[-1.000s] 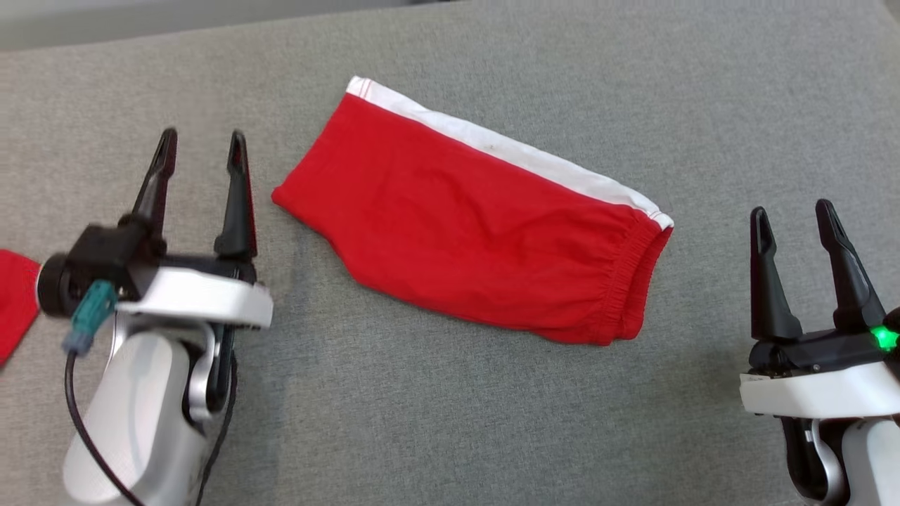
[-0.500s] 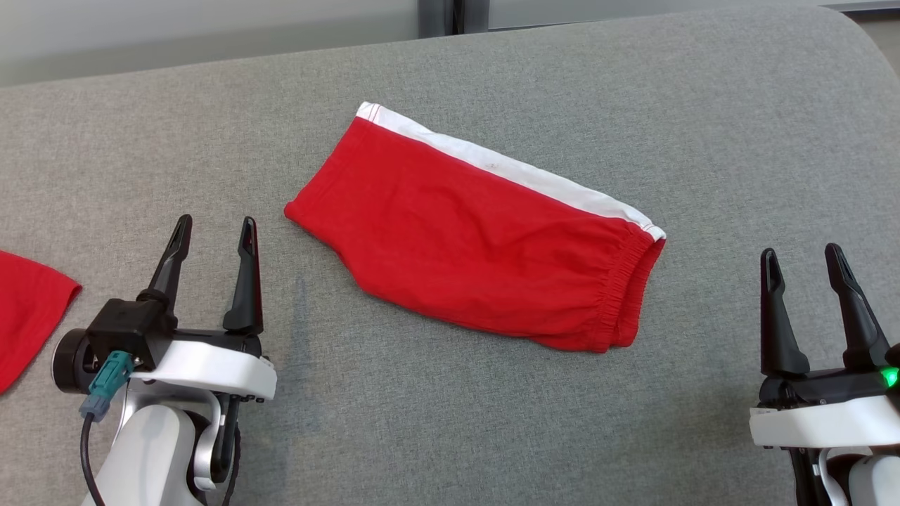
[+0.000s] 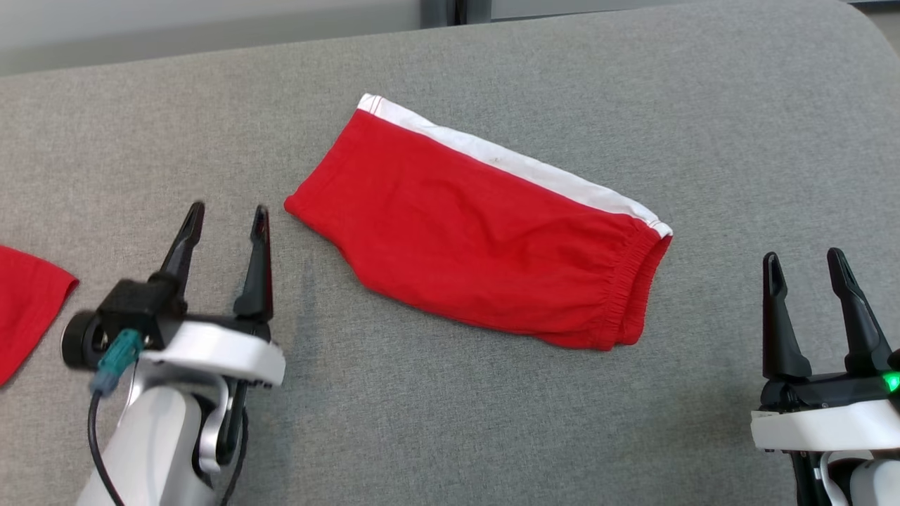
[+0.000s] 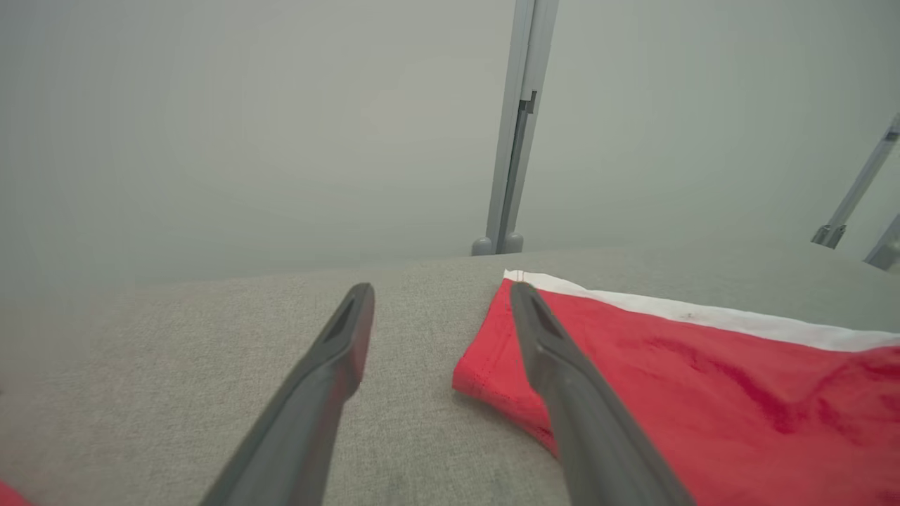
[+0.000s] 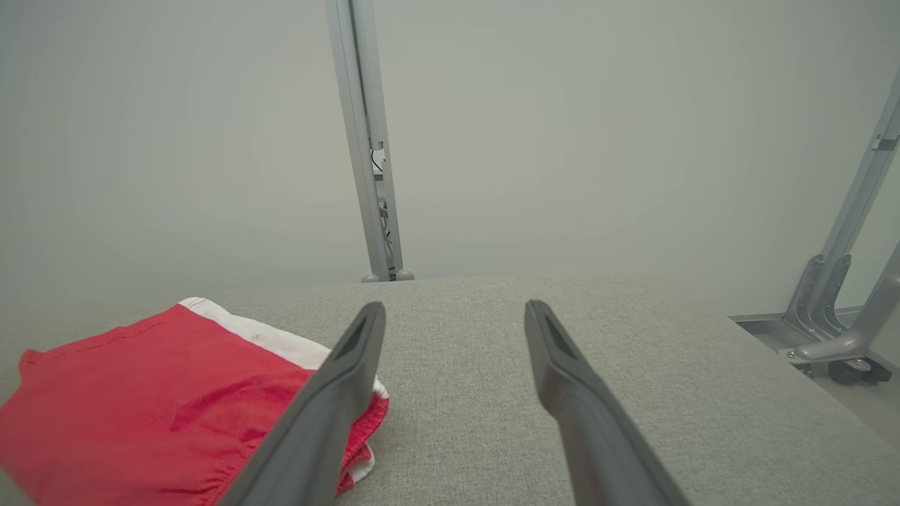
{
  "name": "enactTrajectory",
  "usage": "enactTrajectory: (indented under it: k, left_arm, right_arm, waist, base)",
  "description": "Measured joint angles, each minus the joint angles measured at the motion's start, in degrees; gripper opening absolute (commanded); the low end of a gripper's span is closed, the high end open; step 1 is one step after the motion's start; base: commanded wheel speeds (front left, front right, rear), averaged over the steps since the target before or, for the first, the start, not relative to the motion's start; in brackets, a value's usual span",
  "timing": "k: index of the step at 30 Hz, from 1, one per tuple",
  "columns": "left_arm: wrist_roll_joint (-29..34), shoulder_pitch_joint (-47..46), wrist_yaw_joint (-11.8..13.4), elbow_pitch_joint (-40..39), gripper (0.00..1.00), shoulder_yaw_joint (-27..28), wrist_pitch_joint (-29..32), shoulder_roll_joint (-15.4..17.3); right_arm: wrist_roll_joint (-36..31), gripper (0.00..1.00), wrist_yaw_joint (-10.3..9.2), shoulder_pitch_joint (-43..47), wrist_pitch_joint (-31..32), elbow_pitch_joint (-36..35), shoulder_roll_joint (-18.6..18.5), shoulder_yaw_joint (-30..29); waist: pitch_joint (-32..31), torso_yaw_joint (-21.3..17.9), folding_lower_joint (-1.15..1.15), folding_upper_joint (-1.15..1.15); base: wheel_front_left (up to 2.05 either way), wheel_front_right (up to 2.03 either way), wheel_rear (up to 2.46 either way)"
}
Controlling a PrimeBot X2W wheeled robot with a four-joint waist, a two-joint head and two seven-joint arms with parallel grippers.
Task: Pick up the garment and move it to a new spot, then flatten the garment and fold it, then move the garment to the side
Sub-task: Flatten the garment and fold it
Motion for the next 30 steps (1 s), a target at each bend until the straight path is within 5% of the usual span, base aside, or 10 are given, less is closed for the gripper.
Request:
enactTrajectory:
  k: [8,12,25,26,28,30]
  left_arm:
    - [1.24,-10.62,-3.67,3.72,1.00,-3.93,5.48,0.29]
    - [0.57,-16.64,-7.26,12.87,1.00,-6.31,12.55,0.30]
    - [-3.53,-23.33,-11.51,31.32,1.00,-7.62,20.05,-0.67]
    - [-3.67,-23.77,-11.81,31.97,0.82,-7.79,20.34,-0.78]
    - [-4.09,-24.41,-12.26,32.96,0.00,-8.21,20.49,-0.90]
    - [-4.08,-24.91,-12.45,33.66,0.00,-8.76,20.28,-0.96]
  right_arm:
    - [0.34,1.00,0.00,-1.35,0.20,-0.13,0.05,1.03]
    - [0.93,1.00,0.00,-2.75,0.21,0.13,0.05,2.23]
    - [2.54,1.00,0.00,-3.52,0.16,3.10,0.41,4.60]
    - [2.54,1.00,0.00,-3.54,0.15,3.19,0.42,4.69]
    - [2.54,1.00,0.00,-3.65,0.15,3.36,0.43,4.77]
    - [2.70,1.00,0.00,-3.78,0.14,3.43,0.43,4.90]
  waist:
    - [2.42,0.24,0.00,0.00]
    - [3.88,-0.87,0.00,0.00]
    - [5.24,-3.33,0.00,0.00]
    - [5.21,-3.32,0.00,0.00]
    - [5.17,-3.29,0.00,0.00]
    - [5.15,-3.26,0.00,0.00]
  base:
    - [0.00,0.00,0.00]
    - [0.00,0.00,0.00]
    - [0.00,0.00,0.00]
    - [0.00,0.00,0.00]
    - [0.00,0.00,0.00]
    - [0.00,0.00,0.00]
